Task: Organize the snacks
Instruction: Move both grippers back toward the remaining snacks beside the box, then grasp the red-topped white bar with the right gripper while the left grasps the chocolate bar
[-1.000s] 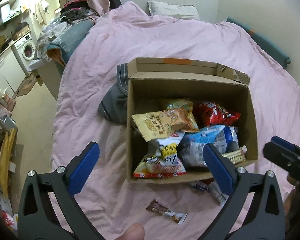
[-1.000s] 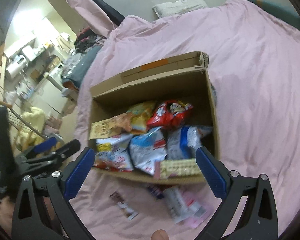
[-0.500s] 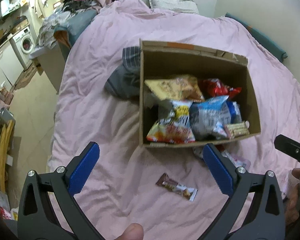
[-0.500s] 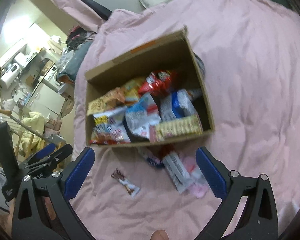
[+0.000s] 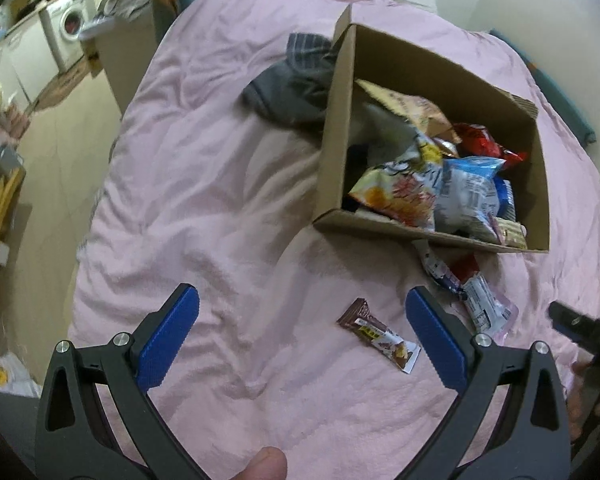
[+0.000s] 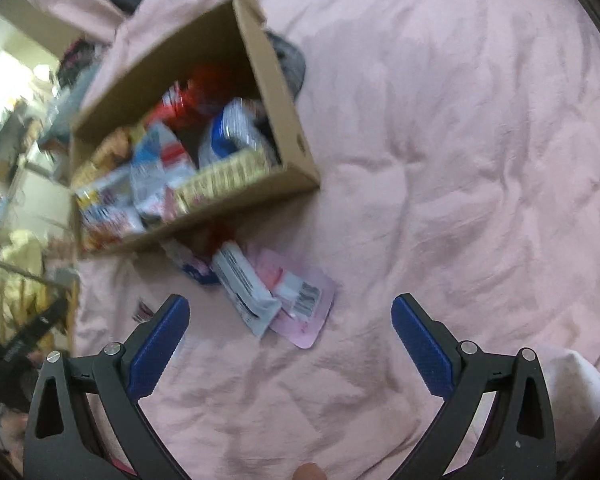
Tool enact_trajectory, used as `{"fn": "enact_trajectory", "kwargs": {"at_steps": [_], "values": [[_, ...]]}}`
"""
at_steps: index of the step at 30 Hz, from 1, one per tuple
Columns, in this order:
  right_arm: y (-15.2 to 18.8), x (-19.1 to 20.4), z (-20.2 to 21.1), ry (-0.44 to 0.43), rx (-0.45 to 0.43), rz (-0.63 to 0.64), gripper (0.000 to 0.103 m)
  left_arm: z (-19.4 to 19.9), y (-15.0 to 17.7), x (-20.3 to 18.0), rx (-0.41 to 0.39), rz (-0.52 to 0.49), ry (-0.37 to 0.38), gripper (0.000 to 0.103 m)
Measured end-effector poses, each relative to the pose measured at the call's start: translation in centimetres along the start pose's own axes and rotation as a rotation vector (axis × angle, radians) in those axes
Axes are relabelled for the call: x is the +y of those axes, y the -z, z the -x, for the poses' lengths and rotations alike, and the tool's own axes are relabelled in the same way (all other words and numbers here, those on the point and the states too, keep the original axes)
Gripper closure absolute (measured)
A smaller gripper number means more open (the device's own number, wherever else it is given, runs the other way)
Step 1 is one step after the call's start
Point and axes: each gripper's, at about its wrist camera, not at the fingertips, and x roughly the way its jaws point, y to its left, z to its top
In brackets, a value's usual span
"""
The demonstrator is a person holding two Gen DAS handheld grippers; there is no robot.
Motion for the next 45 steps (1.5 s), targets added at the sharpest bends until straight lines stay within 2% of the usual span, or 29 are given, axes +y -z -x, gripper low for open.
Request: {"fn": "enact_trajectory", "kwargs": {"at_steps": [4, 6, 8, 13, 16, 17, 19, 20, 21, 26, 33, 35, 38, 45], "values": [[0.0, 3.1, -2.6, 0.096, 0.037, 0.154, 0.004, -0.1, 0.4, 0.0, 0.028, 0.007, 0.015, 0.001], [0.1, 5.1, -4.0, 0.133, 0.058, 0.248, 0.015, 0.1, 0.6, -0.1, 0.031, -0.005, 0.021, 0.001], [0.2, 6.6, -5.7, 0.166, 0.086, 0.311, 0.021, 0.1, 0.7, -0.1, 0.034, -0.021, 0.023, 0.001], [0.2, 9.4, -8.6, 0.223, 0.132, 0.396, 0.033, 0.2, 0.7, 0.5, 0.033, -0.026, 0.017, 0.001], [0.3, 10.7, -9.8, 0.295, 0.123, 0.463, 0.041, 0.2, 0.8, 1.4, 0.035, -0.012, 0.017, 0.001], [0.4, 11.0, -10.2, 0.302, 0.133, 0.478, 0.046, 0.1, 0.8, 1.8, 0.035, -0.005, 0.012, 0.001], [0.6, 11.2, -10.5, 0.31, 0.139, 0.49, 0.05, 0.0, 0.9, 2.5, 0.037, 0.006, 0.004, 0.001], [0.6, 11.3, -10.4, 0.302, 0.134, 0.494, 0.057, -0.1, 1.0, 2.8, 0.043, 0.015, -0.001, 0.001], [0.7, 11.4, -10.2, 0.292, 0.13, 0.496, 0.069, -0.3, 1.1, 3.1, 0.05, 0.022, -0.005, 0.001], [0.5, 10.3, -8.9, 0.211, 0.146, 0.438, 0.069, -1.5, 1.5, 3.8, 0.108, 0.071, -0.004, 0.001], [1.3, 6.9, -5.5, 0.095, 0.135, 0.321, 0.069, -2.3, 1.7, 2.7, 0.123, 0.072, -0.01, 0.001], [1.0, 5.6, -4.1, 0.043, 0.123, 0.276, 0.069, -2.7, 1.9, 2.3, 0.139, 0.087, 0.012, 0.001], [1.2, 4.2, -2.3, 0.01, 0.102, 0.243, 0.069, -3.8, 2.3, 1.5, 0.177, 0.12, 0.058, 0.001], [1.5, 2.6, 0.2, 0.028, 0.079, 0.247, 0.069, -6.2, 2.7, -1.9, 0.227, 0.158, 0.163, 0.006]]}}
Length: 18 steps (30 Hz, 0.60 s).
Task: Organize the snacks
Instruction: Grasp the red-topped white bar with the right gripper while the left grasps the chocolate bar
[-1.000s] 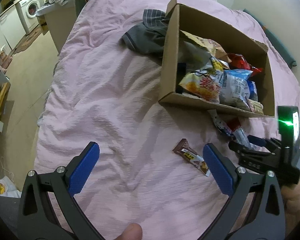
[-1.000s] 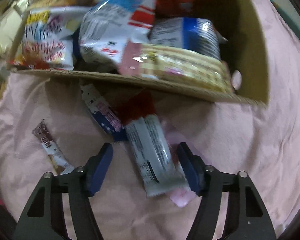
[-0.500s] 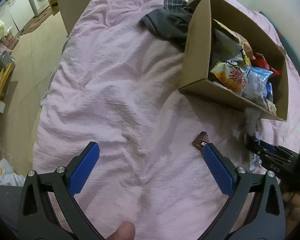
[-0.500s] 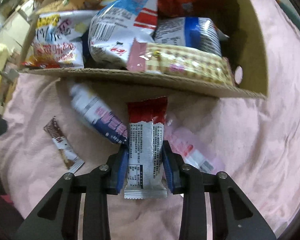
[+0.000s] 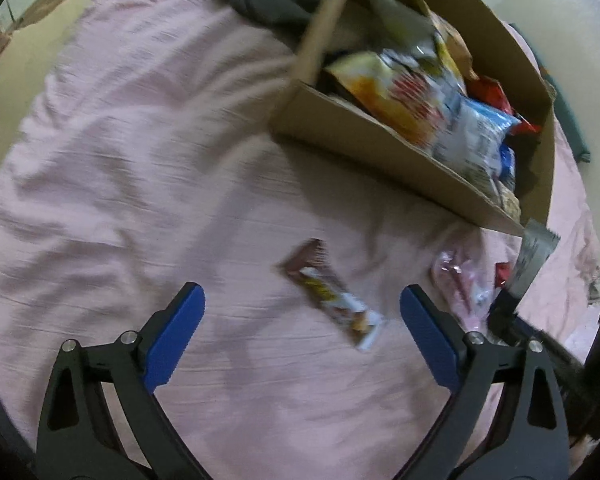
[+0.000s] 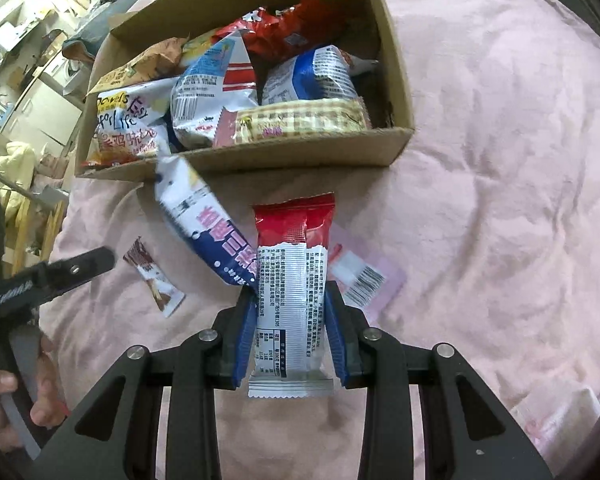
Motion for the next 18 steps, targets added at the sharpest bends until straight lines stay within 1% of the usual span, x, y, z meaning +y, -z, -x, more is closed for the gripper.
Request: {"fn": "enact_trajectory", "kwargs": {"at_steps": [2, 3, 5, 7, 8, 10, 11, 12, 13, 15, 17, 18], "values": [[0.4, 0.2, -0.4, 0.0, 0.01, 0.002, 0.069, -1.3, 0.2, -0.9, 0.027, -0.005, 0.003, 0.008], [0.6, 0.0, -0.8, 0.001, 0.023, -0.009, 0.069, -1.9, 0.4, -1.2, 0.039, -0.008, -0.006, 0.015], [0.7, -1.0, -1.4, -0.02, 0.052, -0.051, 0.069, -3.2, 0.8, -1.8, 0.074, -0.022, -0.04, 0.019], [1.1, -1.7, -2.2, -0.054, 0.102, -0.082, 0.068, -4.0, 1.2, -2.4, 0.08, -0.068, -0.089, 0.02], [1.2, -1.8, -2.5, -0.067, 0.122, -0.088, 0.066, -4.2, 1.2, -2.7, 0.084, -0.087, -0.103, 0.021], [1.6, -1.6, -3.0, -0.048, 0.155, -0.084, 0.062, -4.6, 1.2, -2.8, 0.099, -0.112, -0.121, 0.027], [1.8, -1.5, -3.2, -0.05, 0.175, -0.077, 0.058, -4.6, 1.1, -2.6, 0.1, -0.11, -0.126, 0.035], [1.9, -1.3, -3.4, -0.054, 0.187, -0.065, 0.057, -4.5, 1.0, -2.3, 0.101, -0.104, -0.131, 0.045], [2.0, -1.1, -3.4, -0.039, 0.186, -0.05, 0.057, -4.5, 1.0, -1.9, 0.1, -0.097, -0.137, 0.05], [2.5, -1.0, -3.5, -0.017, 0.196, -0.029, 0.057, -4.4, 1.0, -1.5, 0.101, -0.101, -0.143, 0.068], [2.5, -1.2, -3.5, -0.011, 0.201, -0.025, 0.057, -4.1, 0.9, -1.2, 0.104, -0.114, -0.15, 0.081], [2.5, -1.3, -3.4, -0.005, 0.198, -0.02, 0.057, -4.1, 0.9, -1.0, 0.104, -0.118, -0.151, 0.086]]}}
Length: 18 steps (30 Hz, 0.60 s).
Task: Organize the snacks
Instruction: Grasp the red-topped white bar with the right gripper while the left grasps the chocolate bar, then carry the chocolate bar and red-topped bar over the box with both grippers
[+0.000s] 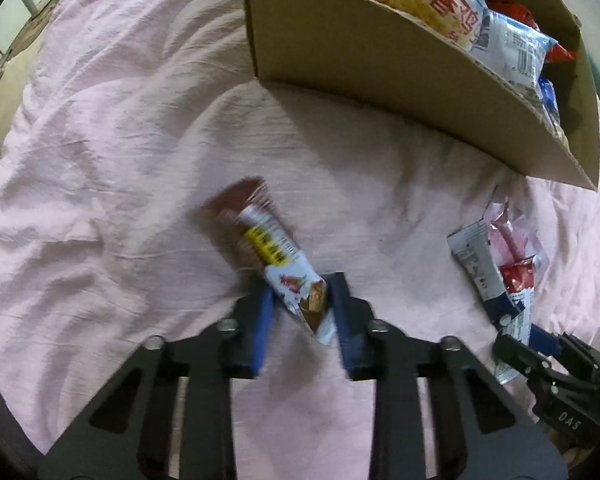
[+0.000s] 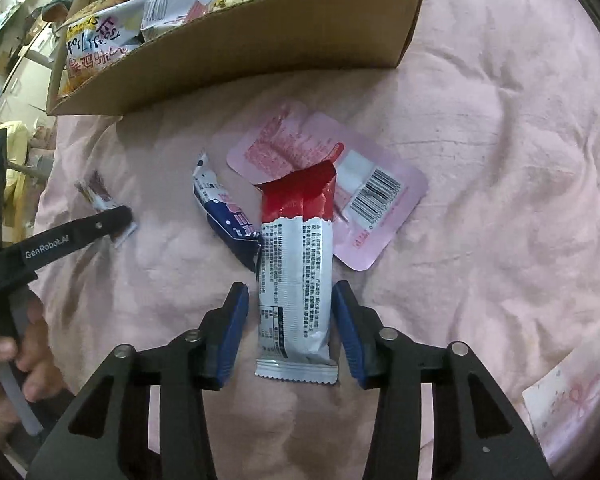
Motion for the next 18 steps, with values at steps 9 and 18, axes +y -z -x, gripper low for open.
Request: {"fn": "enact_trajectory", "kwargs": {"at_steps": [9, 18], "values": [[0.9, 1.7, 1.0, 0.089, -0.036, 0.076, 0.069, 2.5, 1.6, 1.3, -0.022, -0.035, 0.024, 0.089], [2.4, 0.4, 6.9, -0.054, -0.208, 0.014, 0.069, 6.9, 3.2, 1.0, -0.16, -0.097, 0.015, 0.089]]}}
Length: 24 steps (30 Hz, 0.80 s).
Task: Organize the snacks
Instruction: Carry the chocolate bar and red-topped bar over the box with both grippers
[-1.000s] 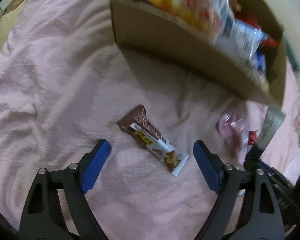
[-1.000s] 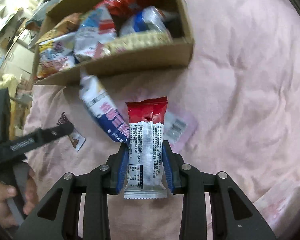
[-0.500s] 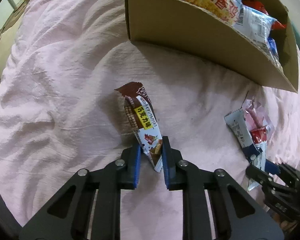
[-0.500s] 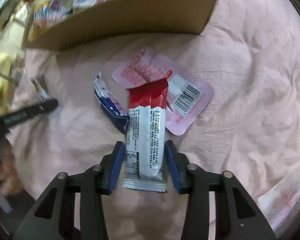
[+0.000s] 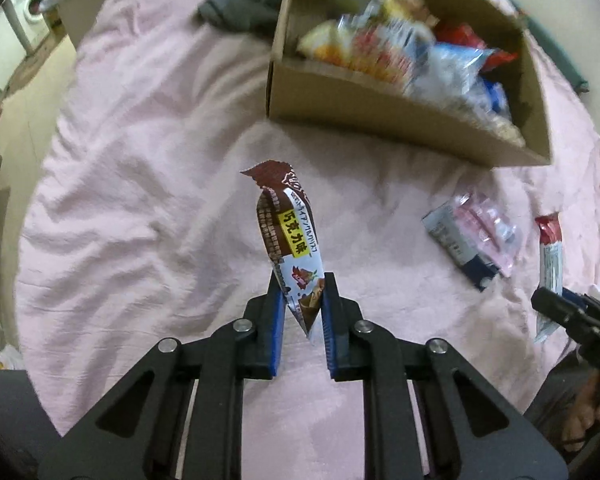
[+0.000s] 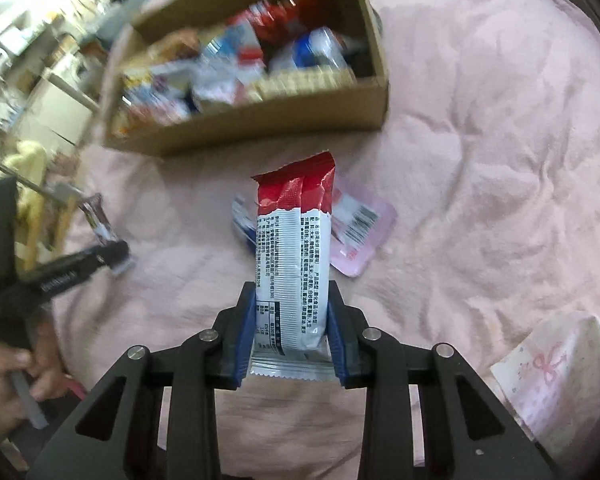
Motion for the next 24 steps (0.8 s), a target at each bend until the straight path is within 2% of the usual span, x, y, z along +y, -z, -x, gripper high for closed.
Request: {"fn": "enact_trajectory", "kwargs": {"at_steps": [5, 8, 10, 16, 24], "values": [[-0.3, 1.7, 2.1, -0.05, -0.12, 0.035, 0.069, 4.5, -0.6, -1.3, -0.16, -0.053, 0.045, 0.09], [-1.2, 3.5, 2.5, -0.058, -0.223, 0.038, 0.069, 7.2, -1.1, -2.3, -0.257, -0.11, 0.046, 0.09], [-1.7, 3.5, 3.0, -0.063, -0.261, 0.021, 0.069, 8.7, -1.9, -3.5, -0.31, -0.156, 0.038, 0.09], [-4.4, 3.4, 3.2, -0.067, -0.309, -0.002, 0.069, 9.9, -5.3, -5.7, -0.339, -0.221, 0.021, 0.09], [-9.4, 3.2, 2.4, -0.051, -0.362, -0.015, 0.069, 8.1, -10.7, -10.1, -0.339, -0.281, -0.048, 0.09]]}}
